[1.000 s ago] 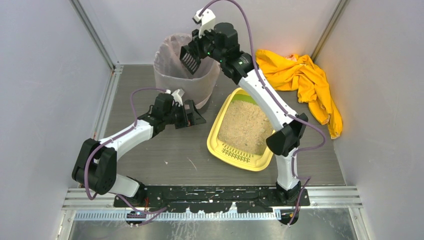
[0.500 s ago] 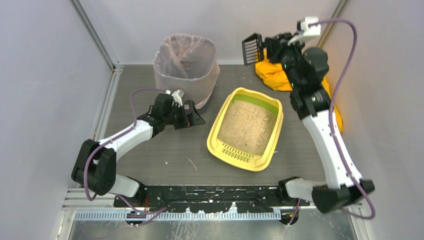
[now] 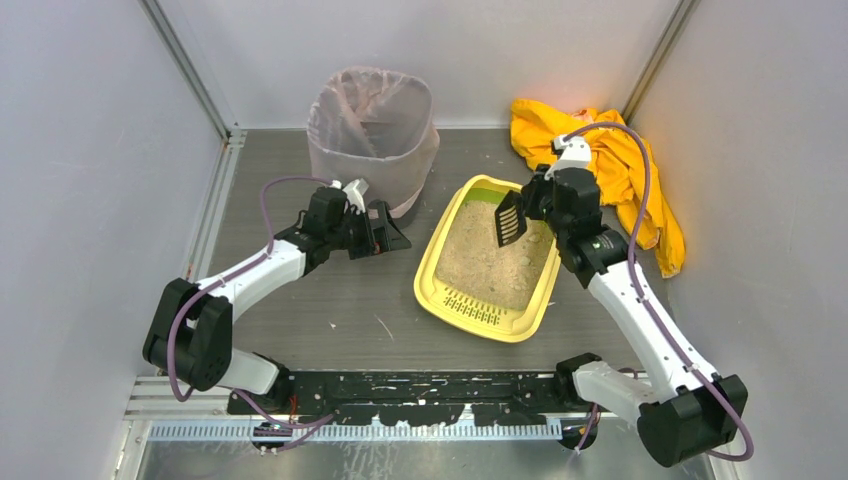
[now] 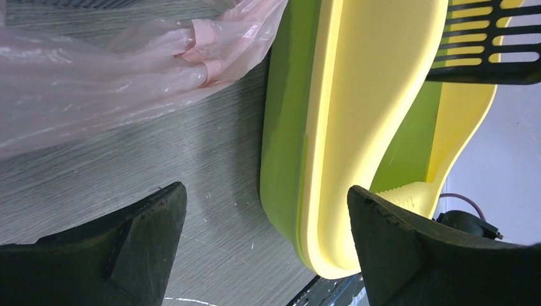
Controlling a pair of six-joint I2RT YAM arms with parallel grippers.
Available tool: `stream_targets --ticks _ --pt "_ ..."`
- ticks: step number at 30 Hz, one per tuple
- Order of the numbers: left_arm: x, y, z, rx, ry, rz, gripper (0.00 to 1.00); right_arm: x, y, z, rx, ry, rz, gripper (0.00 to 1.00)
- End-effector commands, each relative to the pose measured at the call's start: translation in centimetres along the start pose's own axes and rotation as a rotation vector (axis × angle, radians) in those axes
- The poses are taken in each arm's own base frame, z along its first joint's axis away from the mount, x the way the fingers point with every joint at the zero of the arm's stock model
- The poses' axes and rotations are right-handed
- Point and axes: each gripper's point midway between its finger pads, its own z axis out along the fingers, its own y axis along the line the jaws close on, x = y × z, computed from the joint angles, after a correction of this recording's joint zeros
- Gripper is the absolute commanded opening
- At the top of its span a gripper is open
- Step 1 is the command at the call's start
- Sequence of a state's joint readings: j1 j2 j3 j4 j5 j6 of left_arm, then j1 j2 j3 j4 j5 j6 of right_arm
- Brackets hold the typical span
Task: Clean the litter box
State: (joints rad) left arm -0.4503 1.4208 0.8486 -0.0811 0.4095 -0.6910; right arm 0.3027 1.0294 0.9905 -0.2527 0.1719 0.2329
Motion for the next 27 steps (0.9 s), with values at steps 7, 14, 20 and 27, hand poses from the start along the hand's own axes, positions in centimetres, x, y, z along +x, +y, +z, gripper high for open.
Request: stream_targets --ticks 7,14,20,27 --pt "-1.8 -1.7 -0.3 0.046 -0.045 0.044 0.96 -0.6 2.8 1.0 0.147 -0.036 -0.236 0.01" --pt "-1.8 -1.8 -0.2 0.051 -0.047 0.047 0.95 1.2 4.3 3.9 0.273 -0.006 -0.411 0.01" --pt "-1.7 -1.6 0.0 0.053 -0.045 0.046 0.96 0.1 3.8 4.4 0.355 -0.022 -0.452 0.01" --pt "-1.5 -1.5 0.4 0.054 -0.032 0.036 0.95 0.6 3.2 4.7 0.381 -0.014 -0.475 0.01"
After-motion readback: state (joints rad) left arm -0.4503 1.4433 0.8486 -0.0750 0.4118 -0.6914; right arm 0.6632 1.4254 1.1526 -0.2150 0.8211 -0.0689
